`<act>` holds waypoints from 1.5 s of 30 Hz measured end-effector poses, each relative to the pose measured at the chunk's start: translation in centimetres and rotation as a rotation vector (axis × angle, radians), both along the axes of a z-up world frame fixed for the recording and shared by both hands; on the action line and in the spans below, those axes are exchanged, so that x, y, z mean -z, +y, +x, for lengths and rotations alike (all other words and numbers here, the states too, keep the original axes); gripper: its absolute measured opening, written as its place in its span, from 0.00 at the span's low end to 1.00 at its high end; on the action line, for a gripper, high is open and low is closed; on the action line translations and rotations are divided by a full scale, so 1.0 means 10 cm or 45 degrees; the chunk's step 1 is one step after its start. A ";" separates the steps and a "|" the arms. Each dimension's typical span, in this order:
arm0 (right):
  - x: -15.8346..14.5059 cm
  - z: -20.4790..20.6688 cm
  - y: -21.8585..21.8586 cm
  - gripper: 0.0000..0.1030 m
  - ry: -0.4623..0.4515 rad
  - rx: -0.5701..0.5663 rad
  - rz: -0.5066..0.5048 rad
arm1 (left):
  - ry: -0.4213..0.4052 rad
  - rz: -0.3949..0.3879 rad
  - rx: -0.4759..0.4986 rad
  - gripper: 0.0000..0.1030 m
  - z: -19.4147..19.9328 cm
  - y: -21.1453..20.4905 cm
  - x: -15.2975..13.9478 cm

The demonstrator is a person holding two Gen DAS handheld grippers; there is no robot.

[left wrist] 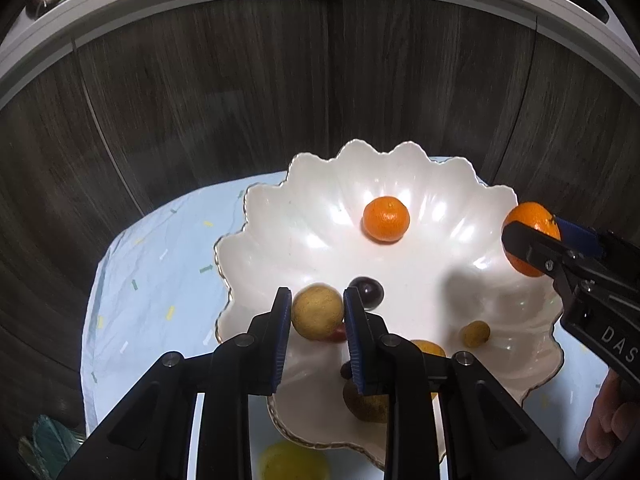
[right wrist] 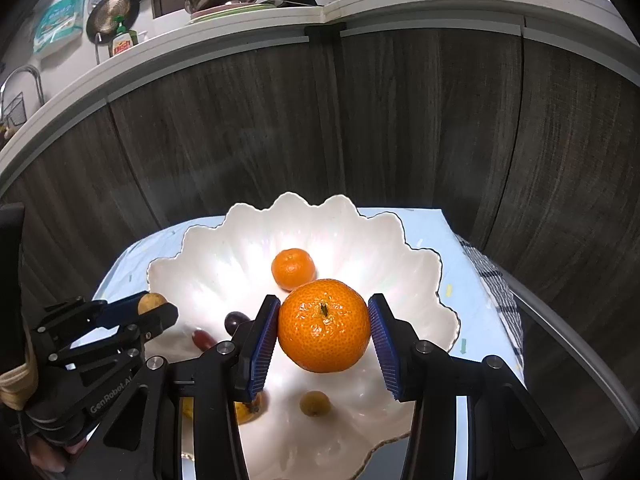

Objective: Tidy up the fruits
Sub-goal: 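Open the left tool over the bowl while the right tool releases the tangerine, then withdraw both open tools from the bowl back over the table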

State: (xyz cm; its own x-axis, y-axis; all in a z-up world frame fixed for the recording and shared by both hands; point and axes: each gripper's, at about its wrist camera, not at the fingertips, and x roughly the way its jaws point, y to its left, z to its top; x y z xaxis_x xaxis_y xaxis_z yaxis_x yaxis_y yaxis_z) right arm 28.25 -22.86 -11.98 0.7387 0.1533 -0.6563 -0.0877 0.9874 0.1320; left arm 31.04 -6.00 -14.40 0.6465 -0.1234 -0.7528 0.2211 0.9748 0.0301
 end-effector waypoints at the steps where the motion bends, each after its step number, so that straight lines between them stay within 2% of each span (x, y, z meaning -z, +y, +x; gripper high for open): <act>1: 0.00 0.00 0.00 0.46 0.001 0.001 -0.004 | 0.001 0.003 -0.003 0.33 -0.01 0.01 0.01; 2: 0.00 0.00 0.00 0.46 0.001 0.002 -0.011 | 0.000 0.006 -0.009 0.38 -0.03 0.01 0.02; 5: 0.01 0.00 0.00 0.46 0.008 0.011 -0.027 | 0.002 0.014 -0.018 0.44 -0.05 0.03 0.04; 6: 0.02 0.00 0.00 0.47 0.013 0.015 -0.029 | 0.000 0.017 -0.021 0.49 -0.06 0.04 0.03; 8: 0.02 -0.01 0.00 0.52 0.009 0.018 -0.027 | -0.004 0.016 -0.031 0.57 -0.07 0.07 0.02; 10: -0.01 -0.04 0.00 0.68 -0.014 0.027 -0.038 | -0.011 0.012 -0.042 0.60 -0.09 0.10 0.01; 16: -0.08 -0.09 0.03 0.72 -0.044 0.022 -0.052 | -0.017 0.012 -0.062 0.75 -0.14 0.16 -0.04; 18: -0.10 -0.12 0.03 0.74 -0.051 0.026 -0.051 | -0.021 0.012 -0.075 0.85 -0.15 0.18 -0.07; 22: -0.14 -0.18 0.03 0.78 -0.061 0.033 -0.044 | -0.041 0.013 -0.071 0.87 -0.22 0.19 -0.14; 30: -0.25 -0.33 0.06 0.78 -0.077 0.037 -0.046 | -0.074 -0.001 -0.084 0.95 -0.38 0.26 -0.30; 45: -0.46 -0.69 0.11 0.78 -0.118 0.050 -0.051 | -0.126 -0.017 -0.090 0.95 -0.71 0.33 -0.56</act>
State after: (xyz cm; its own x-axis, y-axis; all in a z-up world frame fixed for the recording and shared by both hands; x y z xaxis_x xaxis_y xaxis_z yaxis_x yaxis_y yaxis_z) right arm 21.35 -21.80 -7.43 0.8016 0.0981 -0.5897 -0.0586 0.9946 0.0857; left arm 23.97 -2.71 -8.80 0.7249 -0.0845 -0.6836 0.1481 0.9883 0.0350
